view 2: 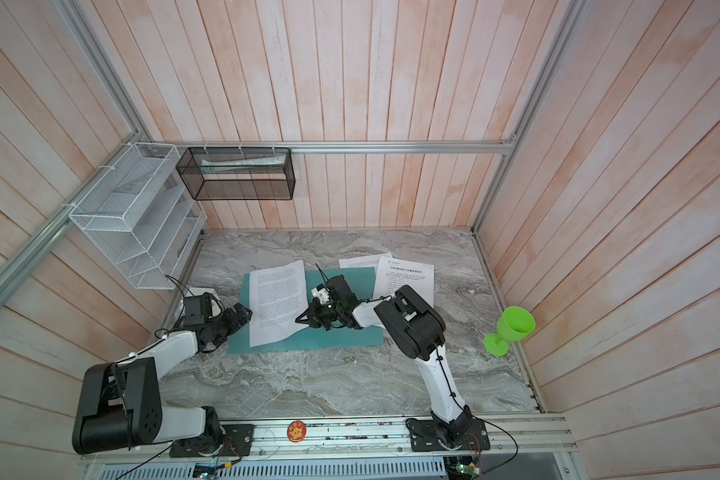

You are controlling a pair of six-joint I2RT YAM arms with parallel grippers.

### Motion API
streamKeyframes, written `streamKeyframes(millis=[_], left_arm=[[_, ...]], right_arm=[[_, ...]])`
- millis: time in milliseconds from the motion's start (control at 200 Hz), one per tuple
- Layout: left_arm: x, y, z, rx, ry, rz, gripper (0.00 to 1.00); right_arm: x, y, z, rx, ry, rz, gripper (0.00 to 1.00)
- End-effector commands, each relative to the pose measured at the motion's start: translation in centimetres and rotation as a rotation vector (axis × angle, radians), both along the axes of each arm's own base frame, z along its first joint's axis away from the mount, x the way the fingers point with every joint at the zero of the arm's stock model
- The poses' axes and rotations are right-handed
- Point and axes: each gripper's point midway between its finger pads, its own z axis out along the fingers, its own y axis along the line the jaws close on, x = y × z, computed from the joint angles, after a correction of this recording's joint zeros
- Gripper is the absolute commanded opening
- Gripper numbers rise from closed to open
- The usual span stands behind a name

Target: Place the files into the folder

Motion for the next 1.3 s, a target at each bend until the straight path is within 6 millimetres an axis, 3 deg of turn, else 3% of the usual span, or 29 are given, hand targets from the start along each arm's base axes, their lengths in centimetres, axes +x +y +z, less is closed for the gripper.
streamKeyframes(millis=[0, 490, 1295], left_arm=[[-2.5, -0.7, -2.3, -0.029, 0.115, -0.003, 0.98], [-2.5, -0.8, -2.2, -0.030, 0.106, -0.004, 0.98], [-2.5, -0.8, -1.9, -0.024, 0.095, -0.004, 0.98]], right_arm=[[0.5, -0.6, -0.6, -0.012, -0.018, -0.061, 0.00], [-1.4, 1.0, -0.3, 0.000, -0.023, -0.040, 0.00], [-4.4, 3.3, -0.6, -0.063, -0.060, 0.174, 0.00]])
